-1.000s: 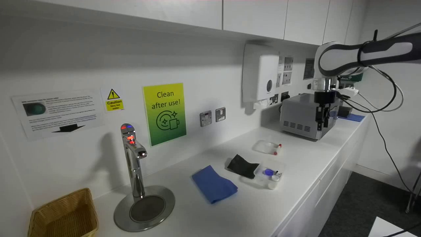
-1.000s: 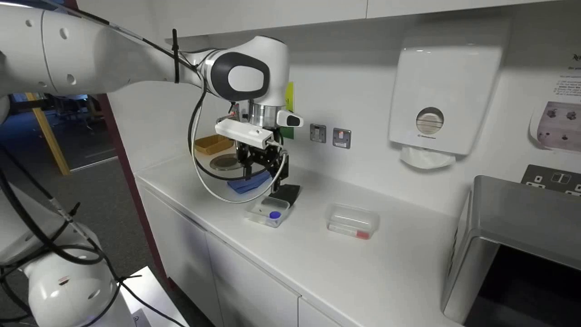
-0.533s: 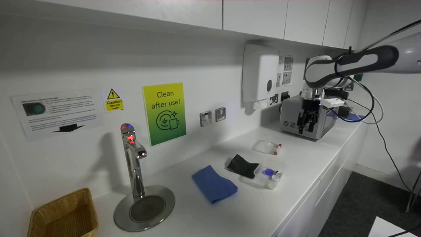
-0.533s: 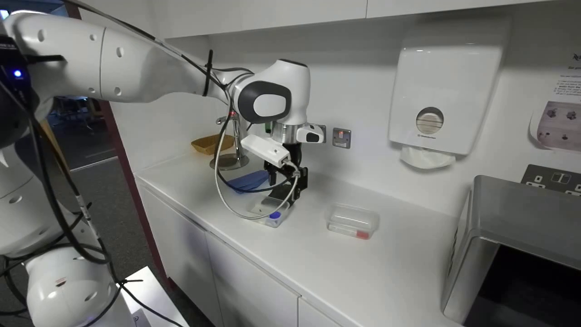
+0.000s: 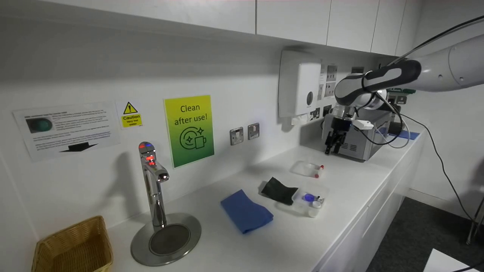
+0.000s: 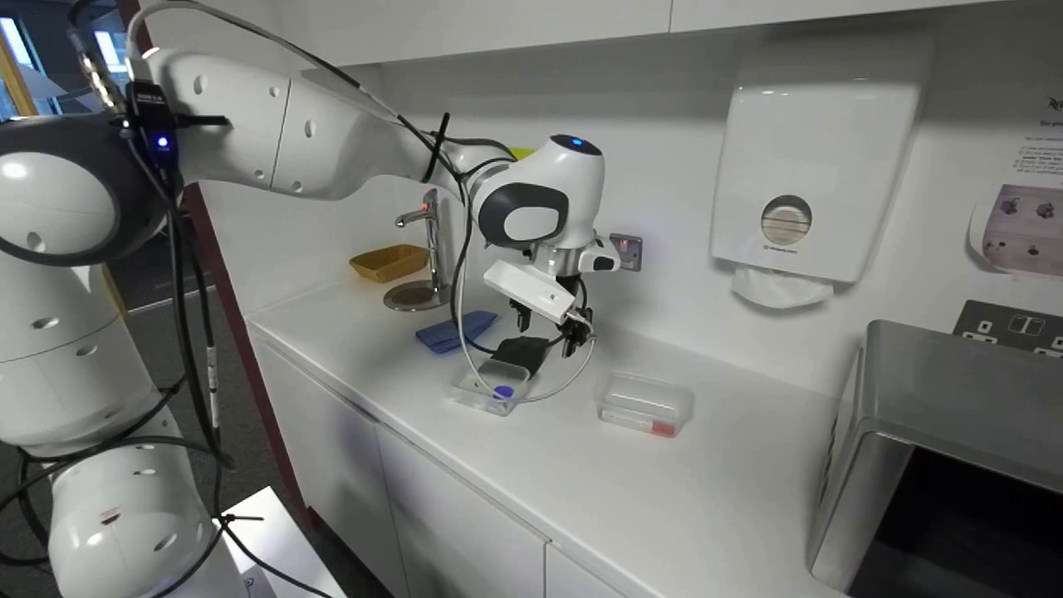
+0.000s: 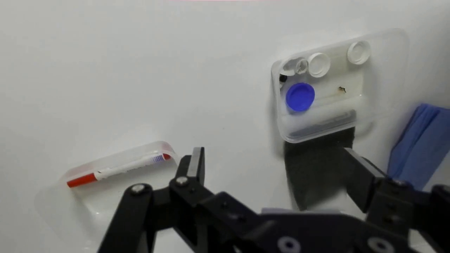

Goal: Put the black object in the left bowl

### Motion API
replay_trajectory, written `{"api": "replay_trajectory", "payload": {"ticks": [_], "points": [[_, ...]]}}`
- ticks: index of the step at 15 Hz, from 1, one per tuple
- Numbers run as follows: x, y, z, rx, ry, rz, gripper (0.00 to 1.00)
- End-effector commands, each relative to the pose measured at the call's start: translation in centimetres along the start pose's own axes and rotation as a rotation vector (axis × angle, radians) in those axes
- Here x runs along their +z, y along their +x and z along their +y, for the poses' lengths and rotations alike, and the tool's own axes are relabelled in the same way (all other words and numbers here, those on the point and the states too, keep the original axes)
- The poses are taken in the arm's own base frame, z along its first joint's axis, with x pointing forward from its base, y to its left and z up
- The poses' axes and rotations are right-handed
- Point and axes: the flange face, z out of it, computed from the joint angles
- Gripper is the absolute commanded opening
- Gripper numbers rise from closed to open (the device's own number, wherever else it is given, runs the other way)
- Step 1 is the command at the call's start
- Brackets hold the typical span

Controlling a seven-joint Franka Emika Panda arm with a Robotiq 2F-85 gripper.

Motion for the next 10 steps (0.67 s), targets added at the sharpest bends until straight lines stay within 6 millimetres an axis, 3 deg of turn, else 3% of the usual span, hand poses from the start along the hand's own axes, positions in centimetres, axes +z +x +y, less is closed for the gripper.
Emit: {"api": "replay_trajectory", "payload": {"ticks": [1, 5, 10], "points": [[-0.1, 1.8, 0.4, -0.139, 0.119, 0.001, 1.00], [1.1, 2.3, 0.5, -0.228, 0.205, -0.068, 1.00], [2.6, 2.0, 0.2, -0.192, 0.178, -0.090, 1.00]]}}
